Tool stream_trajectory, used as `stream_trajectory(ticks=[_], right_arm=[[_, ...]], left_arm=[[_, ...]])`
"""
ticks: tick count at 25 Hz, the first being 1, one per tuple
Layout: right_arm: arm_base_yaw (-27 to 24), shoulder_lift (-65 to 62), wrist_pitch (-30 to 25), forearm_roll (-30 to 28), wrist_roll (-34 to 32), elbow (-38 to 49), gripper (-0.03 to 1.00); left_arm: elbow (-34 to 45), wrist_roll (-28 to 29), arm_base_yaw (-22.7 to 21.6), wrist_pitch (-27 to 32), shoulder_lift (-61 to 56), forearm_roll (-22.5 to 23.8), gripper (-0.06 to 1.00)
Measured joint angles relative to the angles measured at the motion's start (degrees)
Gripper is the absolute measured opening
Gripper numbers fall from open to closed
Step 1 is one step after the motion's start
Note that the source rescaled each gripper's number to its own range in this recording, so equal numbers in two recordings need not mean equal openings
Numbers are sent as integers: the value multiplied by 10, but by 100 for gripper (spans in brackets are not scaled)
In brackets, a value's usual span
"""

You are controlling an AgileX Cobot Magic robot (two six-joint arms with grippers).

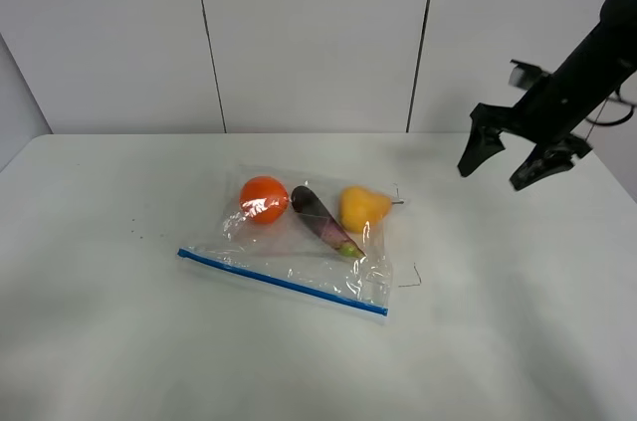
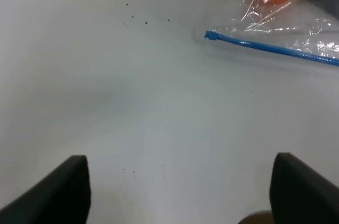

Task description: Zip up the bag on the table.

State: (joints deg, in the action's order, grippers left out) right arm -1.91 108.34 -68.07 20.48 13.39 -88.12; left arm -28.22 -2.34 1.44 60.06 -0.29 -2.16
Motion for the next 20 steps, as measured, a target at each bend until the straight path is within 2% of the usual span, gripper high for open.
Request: stream_trajectory(ticks=[3,6,14,20], right_arm=[[0,-13,-5,-104,-47,-32,89],[-1,-16,-12,-146,-63,-35,89],[-2,-58,-12,-152,-67,34,89],[-2,-177,-12,-153,-67,174,89]], left_arm=[[0,0,0,0,0,0,99],[0,1,0,0,0,0,99],[0,1,0,0,0,0,99],[0,1,0,0,0,0,99]])
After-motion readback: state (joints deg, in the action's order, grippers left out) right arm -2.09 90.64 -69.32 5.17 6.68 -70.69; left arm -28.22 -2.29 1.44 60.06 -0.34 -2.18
